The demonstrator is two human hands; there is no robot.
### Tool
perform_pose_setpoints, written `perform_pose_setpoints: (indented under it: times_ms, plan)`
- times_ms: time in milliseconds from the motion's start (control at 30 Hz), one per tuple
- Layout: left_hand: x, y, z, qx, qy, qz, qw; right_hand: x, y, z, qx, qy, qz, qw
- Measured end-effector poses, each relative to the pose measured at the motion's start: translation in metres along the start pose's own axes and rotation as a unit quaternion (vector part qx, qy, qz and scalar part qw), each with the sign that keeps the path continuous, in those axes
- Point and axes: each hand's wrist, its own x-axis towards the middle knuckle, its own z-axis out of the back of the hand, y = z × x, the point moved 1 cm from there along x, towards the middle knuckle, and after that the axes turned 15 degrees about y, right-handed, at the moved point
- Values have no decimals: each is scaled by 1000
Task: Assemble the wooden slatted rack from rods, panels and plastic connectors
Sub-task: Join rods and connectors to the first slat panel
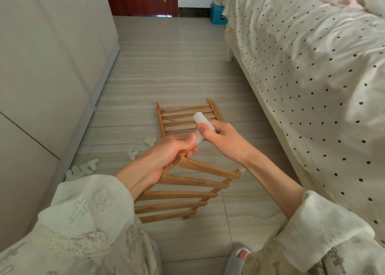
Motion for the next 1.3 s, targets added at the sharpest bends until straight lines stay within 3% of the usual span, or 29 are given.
perform_pose_setpoints:
  times_ms: [767,1167,1300]
  plan:
    - [-7,1,-1,-18,18,30,999,-6,5,-7,1,12,11,1000]
    - [-6,1,1,-29,-24,32,999,-1,3,-10,-6,0,-4,1000]
    - [-5,-4,3,6,-79,7,997,0,-4,-14,2,-19,-3,1000]
